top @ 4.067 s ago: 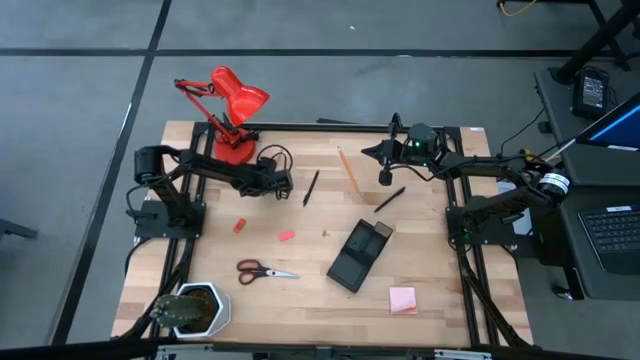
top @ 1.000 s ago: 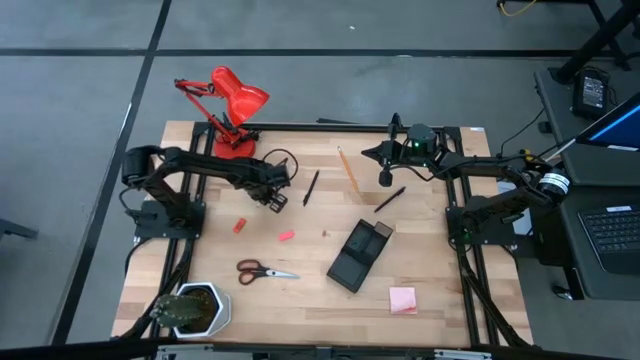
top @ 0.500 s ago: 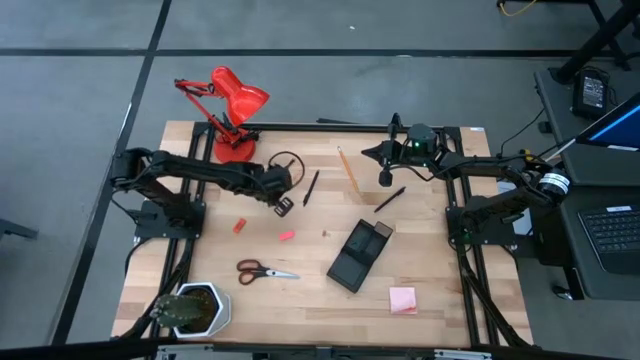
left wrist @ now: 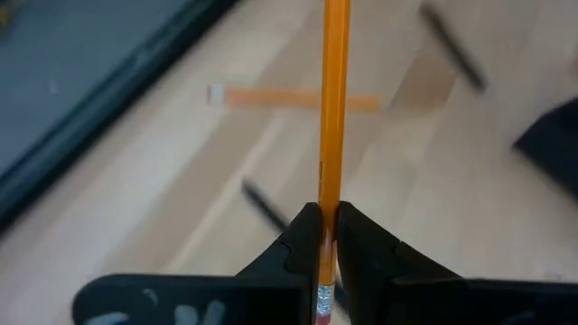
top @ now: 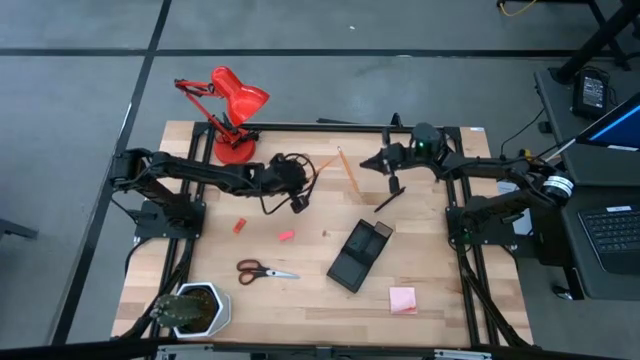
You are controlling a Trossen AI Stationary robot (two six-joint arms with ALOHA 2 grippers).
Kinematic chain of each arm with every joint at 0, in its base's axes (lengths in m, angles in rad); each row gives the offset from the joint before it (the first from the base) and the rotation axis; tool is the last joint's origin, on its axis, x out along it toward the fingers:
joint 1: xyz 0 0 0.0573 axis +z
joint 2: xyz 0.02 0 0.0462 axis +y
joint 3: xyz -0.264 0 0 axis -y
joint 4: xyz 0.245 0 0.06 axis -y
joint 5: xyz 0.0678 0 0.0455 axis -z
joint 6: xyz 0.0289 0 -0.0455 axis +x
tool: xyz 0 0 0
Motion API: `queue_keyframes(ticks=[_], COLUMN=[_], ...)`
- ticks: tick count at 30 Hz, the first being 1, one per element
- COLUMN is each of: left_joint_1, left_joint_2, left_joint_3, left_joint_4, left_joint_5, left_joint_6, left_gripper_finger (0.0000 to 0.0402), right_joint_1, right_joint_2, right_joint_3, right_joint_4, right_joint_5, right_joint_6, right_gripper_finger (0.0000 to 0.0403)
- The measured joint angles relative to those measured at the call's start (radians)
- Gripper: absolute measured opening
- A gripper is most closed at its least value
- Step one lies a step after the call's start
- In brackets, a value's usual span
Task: Pick and place office supplies into organizer
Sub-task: Put the left pencil into the desk organizer
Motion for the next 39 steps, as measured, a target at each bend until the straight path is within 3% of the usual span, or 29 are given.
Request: queue_keyframes(ticks=[9, 20, 27, 39], left_joint_1=[0.000, 0.000, -0.009, -0.009], left_joint_2=[-0.001, -0.001, -0.001, -0.001], left_joint_3=[0.001, 0.001, 0.002, 0.002], left_joint_4=[0.228, 0.280, 0.325, 0.341], left_joint_5=[0.076, 0.133, 0.209, 0.255], left_joint_6=[0.186, 0.225, 0.282, 0.328], left_gripper_finger=[0.0025, 0.0025, 0.0025, 0.0025], right_joint_1=[0.124, 0.277, 0.322, 0.354], right_joint_2=[-0.001, -0.001, 0.003, 0.123], right_joint_3=[0.000, 0.000, 0.028, 0.162], right_joint_4=[0.135, 0.237, 0.255, 0.214], right_joint_5=[-0.016, 0.246, 0.349, 0.354], right_joint_6=[0.080, 0.132, 0.173, 0.179], right_gripper_finger=[0.0086, 0.0181, 0.0190, 0.0190])
